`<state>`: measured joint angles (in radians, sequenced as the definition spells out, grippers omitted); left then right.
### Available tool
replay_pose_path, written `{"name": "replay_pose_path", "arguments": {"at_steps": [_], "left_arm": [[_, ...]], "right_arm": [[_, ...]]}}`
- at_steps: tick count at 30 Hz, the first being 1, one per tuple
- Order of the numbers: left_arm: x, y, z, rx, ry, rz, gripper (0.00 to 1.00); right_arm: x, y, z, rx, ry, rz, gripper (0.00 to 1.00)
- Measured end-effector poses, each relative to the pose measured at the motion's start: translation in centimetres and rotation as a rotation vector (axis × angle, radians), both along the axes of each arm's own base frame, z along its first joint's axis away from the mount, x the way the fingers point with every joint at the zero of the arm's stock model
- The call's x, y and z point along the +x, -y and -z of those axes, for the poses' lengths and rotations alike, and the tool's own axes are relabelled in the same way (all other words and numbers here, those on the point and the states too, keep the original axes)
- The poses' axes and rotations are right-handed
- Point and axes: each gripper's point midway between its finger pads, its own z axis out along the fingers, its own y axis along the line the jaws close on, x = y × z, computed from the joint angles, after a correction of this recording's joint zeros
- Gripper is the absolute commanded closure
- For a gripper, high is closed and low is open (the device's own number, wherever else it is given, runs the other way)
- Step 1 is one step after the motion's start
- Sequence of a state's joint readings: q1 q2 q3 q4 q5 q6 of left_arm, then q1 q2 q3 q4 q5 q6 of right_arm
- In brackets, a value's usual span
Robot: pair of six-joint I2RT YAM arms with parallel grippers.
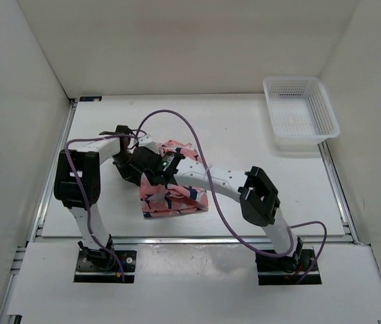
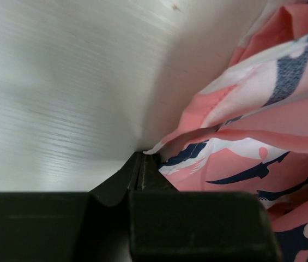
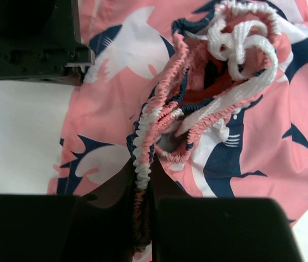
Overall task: Fold and stack the shorts
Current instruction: Fold the shorts
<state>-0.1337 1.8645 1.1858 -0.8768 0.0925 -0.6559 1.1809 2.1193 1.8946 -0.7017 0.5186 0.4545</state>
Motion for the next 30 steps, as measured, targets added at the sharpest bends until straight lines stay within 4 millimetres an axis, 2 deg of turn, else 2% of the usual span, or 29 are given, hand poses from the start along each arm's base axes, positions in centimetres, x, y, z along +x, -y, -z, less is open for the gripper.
{"name": "replay_pose_path", "arguments": {"at_steps": [1, 2, 3, 4, 5, 7, 9, 11, 13, 16, 18, 19, 22, 23, 24, 26, 28, 29, 30], "left_arm": [[0.1, -0.1, 0.0, -0.003, 0.003, -0.001, 0.83], [0.1, -0.3, -0.1, -0.005, 0.005, 0.000, 0.73], [0.2, -0.4, -0.2, -0.009, 0.010, 0.000, 0.59], [0.3, -0.5, -0.4, -0.011, 0.018, 0.005, 0.47], [0.3, -0.7, -0.7, -0.014, 0.026, 0.004, 0.31], [0.4, -1.2, -1.7, -0.025, 0.046, 0.002, 0.24], [0.5, -2.1, -3.0, -0.031, 0.071, -0.009, 0.23], [0.8, -3.4, -4.5, -0.034, 0.104, -0.038, 0.23], [1.3, -4.5, -6.2, -0.032, 0.148, -0.062, 0.26], [2.2, -5.0, -8.8, -0.021, 0.219, -0.055, 0.33], [2.7, -4.1, -10.1, -0.005, 0.257, -0.005, 0.33], [2.8, -3.4, -10.5, 0.001, 0.270, 0.025, 0.30], [2.5, -0.1, -10.9, 0.010, 0.288, 0.151, 0.18], [2.1, 0.8, -10.7, 0.011, 0.282, 0.188, 0.16], [1.7, 2.1, -10.5, 0.010, 0.275, 0.231, 0.16], [1.3, 3.7, -9.9, 0.010, 0.251, 0.291, 0.21], [1.5, 5.0, -9.2, 0.015, 0.232, 0.329, 0.28], [1.8, 5.3, -8.9, 0.020, 0.225, 0.337, 0.36], [2.1, 5.5, -8.5, 0.026, 0.221, 0.339, 0.39]], "right_arm": [[0.1, -0.3, 0.0, 0.006, -0.001, -0.004, 0.88], [0.2, -0.8, -0.2, 0.015, -0.001, -0.008, 0.82], [0.4, -1.3, -0.5, 0.025, 0.000, -0.019, 0.74], [0.5, -1.7, -0.8, 0.038, 0.003, -0.029, 0.51], [0.6, -2.2, -1.3, 0.052, 0.008, -0.043, 0.44], [0.8, -3.2, -2.4, 0.084, 0.023, -0.074, 0.33], [1.0, -4.0, -3.5, 0.118, 0.043, -0.095, 0.32], [0.8, -4.0, -4.1, 0.143, 0.051, -0.110, 0.30], [0.2, -2.8, -4.4, 0.156, 0.050, -0.113, 0.30], [-0.9, 0.7, -5.3, 0.184, 0.028, -0.080, 0.35], [-1.0, 3.8, -6.2, 0.231, 0.005, -0.020, 0.35], [-0.7, 5.3, -6.6, 0.260, -0.010, 0.023, 0.35], [2.1, 10.1, -7.1, 0.380, -0.072, 0.182, 0.35], [2.9, 11.5, -6.6, 0.406, -0.099, 0.232, 0.36], [4.0, 13.0, -5.7, 0.423, -0.127, 0.287, 0.41], [4.9, 15.0, -3.4, 0.430, -0.197, 0.358, 0.51], [4.6, 15.4, -1.2, 0.413, -0.274, 0.380, 0.65], [4.2, 14.9, -0.4, 0.409, -0.308, 0.371, 0.71], [3.8, 14.3, 0.4, 0.402, -0.339, 0.356, 0.74]]}}
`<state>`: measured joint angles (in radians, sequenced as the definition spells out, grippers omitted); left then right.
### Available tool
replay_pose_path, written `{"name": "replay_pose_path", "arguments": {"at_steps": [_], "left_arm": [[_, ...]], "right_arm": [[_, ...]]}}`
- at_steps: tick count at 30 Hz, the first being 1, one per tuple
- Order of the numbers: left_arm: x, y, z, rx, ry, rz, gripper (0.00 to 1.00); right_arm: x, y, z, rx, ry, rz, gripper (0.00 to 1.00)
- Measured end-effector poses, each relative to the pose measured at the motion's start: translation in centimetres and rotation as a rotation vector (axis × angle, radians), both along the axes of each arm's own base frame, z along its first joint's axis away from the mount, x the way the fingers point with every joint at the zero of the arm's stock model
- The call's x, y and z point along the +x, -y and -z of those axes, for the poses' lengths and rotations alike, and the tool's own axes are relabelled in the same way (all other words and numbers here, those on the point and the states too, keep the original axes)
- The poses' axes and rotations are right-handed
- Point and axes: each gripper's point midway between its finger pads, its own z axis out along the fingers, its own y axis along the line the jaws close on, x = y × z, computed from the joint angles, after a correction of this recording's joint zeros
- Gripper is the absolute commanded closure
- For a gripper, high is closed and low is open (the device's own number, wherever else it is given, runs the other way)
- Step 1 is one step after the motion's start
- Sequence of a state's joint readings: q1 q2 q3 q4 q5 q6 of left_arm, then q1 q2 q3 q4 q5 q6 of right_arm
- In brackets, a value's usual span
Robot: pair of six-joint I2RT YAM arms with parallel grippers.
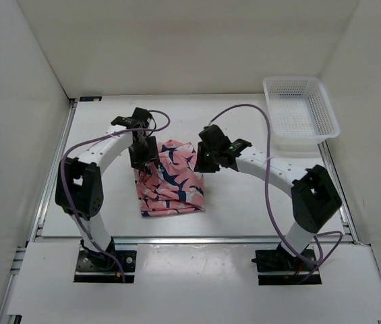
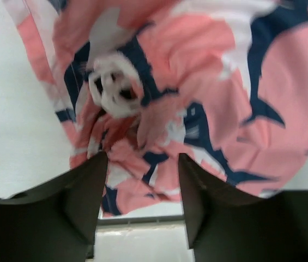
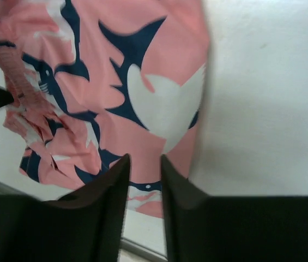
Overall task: Fold and stack the shorts
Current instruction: Fold the shorts
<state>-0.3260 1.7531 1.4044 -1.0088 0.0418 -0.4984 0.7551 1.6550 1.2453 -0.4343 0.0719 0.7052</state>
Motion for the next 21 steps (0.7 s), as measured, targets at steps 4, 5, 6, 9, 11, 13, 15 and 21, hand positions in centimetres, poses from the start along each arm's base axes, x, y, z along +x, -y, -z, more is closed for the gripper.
{"name": "replay_pose_path", "arguments": {"at_steps": [4, 5, 6, 9, 11, 13, 15, 21], "left_arm": [[1.7, -0.6, 2.3, 0.013, -0.031, -0.015, 0.70], [2.2, -1.1, 3.2, 0.015, -0.047, -0.021, 0.73], [2.5, -1.5, 4.4, 0.015, -0.072, -0.029, 0.74], [2.6, -2.9, 8.1, 0.027, -0.161, -0.057, 0.77], [2.7, -3.2, 8.1, 0.004, -0.183, -0.070, 0.77], [3.0, -3.1, 8.0, 0.003, -0.176, -0.064, 0.76], [3.5, -2.8, 7.9, 0.003, -0.173, -0.056, 0.76], [7.9, -0.4, 6.5, -0.012, -0.098, -0.010, 0.48]], "right_arm": [[-0.5, -3.3, 2.8, -0.009, -0.078, -0.076, 0.98], [-0.2, -3.9, 3.7, -0.017, -0.088, -0.082, 1.00], [0.1, -4.5, 4.7, -0.030, -0.103, -0.079, 1.00], [1.3, -5.1, 8.1, -0.076, -0.148, -0.044, 1.00], [1.4, -4.7, 9.8, -0.106, -0.187, -0.008, 1.00], [2.6, -4.3, 9.5, -0.119, -0.171, 0.027, 1.00], [3.6, -3.6, 9.6, -0.139, -0.165, 0.068, 1.00], [7.0, -0.7, 8.5, -0.200, -0.119, 0.175, 0.53]]}}
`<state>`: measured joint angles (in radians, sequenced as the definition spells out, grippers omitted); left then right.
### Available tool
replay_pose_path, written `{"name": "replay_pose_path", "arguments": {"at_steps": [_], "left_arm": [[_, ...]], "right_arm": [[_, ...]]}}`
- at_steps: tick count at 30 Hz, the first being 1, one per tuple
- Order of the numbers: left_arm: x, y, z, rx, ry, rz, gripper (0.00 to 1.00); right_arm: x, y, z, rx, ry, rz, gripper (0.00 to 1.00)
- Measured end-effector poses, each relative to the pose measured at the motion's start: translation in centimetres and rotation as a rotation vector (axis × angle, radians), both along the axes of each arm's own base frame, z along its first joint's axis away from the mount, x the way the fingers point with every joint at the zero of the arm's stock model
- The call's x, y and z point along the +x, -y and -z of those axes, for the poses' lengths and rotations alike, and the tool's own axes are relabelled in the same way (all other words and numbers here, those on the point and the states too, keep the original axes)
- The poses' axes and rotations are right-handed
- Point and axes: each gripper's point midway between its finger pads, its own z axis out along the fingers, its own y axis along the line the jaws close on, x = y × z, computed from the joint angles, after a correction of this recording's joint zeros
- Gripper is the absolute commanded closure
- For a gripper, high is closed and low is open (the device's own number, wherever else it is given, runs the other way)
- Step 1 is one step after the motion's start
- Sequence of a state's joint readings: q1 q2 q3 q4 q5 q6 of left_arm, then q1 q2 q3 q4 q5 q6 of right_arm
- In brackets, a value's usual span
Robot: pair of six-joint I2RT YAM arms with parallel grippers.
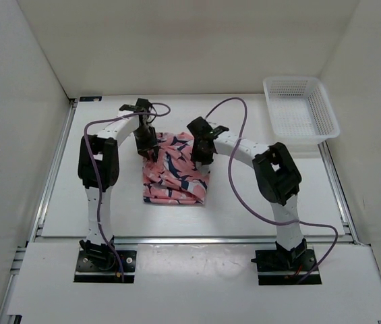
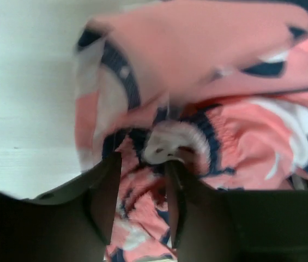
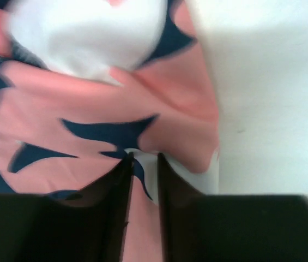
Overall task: Fold and stack the shorts
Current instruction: Fold the shorts
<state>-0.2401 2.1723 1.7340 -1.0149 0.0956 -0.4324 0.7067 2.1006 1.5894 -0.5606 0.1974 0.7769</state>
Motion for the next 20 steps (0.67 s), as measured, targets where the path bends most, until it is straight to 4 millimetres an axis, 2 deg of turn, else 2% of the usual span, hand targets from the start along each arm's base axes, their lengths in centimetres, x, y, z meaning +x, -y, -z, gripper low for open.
{"name": "replay_pose_path", "arguments": {"at_steps": [1, 2, 3, 5, 6, 9, 10, 12, 14, 15, 17, 20], "left_arm": [[0.7, 0.4, -0.6, -0.004, 0.020, 0.006, 0.41], [1.4, 0.6, -1.6, -0.008, 0.040, 0.007, 0.37], [1.8, 0.9, -2.4, -0.010, 0.058, 0.014, 0.30], [2.7, 1.2, -4.4, -0.014, 0.105, 0.022, 0.17], [2.8, 1.1, -5.6, -0.013, 0.126, 0.022, 0.11], [1.9, 0.5, -9.5, -0.005, 0.187, 0.021, 0.01], [1.4, 0.3, -11.2, -0.007, 0.216, 0.019, 0.01], [0.1, -0.7, -14.9, -0.010, 0.294, 0.004, 0.00], [-2.0, -1.8, -18.7, -0.024, 0.379, -0.014, 0.00], [-3.2, -2.6, -20.5, -0.030, 0.430, -0.029, 0.00], [-5.5, -4.0, -23.7, -0.036, 0.523, -0.065, 0.00], [-9.3, -6.2, -26.8, -0.035, 0.635, -0.126, 0.00]], "right_arm": [[0.5, 0.3, -0.6, -0.002, 0.017, 0.008, 0.41], [1.0, 0.8, -1.4, -0.010, 0.037, 0.009, 0.24], [1.3, 1.3, -2.5, -0.012, 0.059, 0.013, 0.19], [1.7, 2.0, -5.7, -0.001, 0.120, 0.011, 0.15], [1.7, 2.4, -7.9, 0.008, 0.164, 0.008, 0.13], [1.2, 4.3, -16.5, 0.061, 0.338, 0.031, 0.04], [0.6, 5.3, -19.3, 0.082, 0.394, 0.042, 0.03], [-0.7, 8.3, -24.1, 0.113, 0.495, 0.088, 0.00], [-2.0, 12.4, -26.9, 0.099, 0.559, 0.154, 0.00], [-2.5, 14.3, -27.5, 0.080, 0.577, 0.189, 0.00], [-3.5, 18.3, -27.2, 0.009, 0.577, 0.268, 0.00], [-5.6, 22.7, -24.5, -0.110, 0.513, 0.329, 0.01]]}}
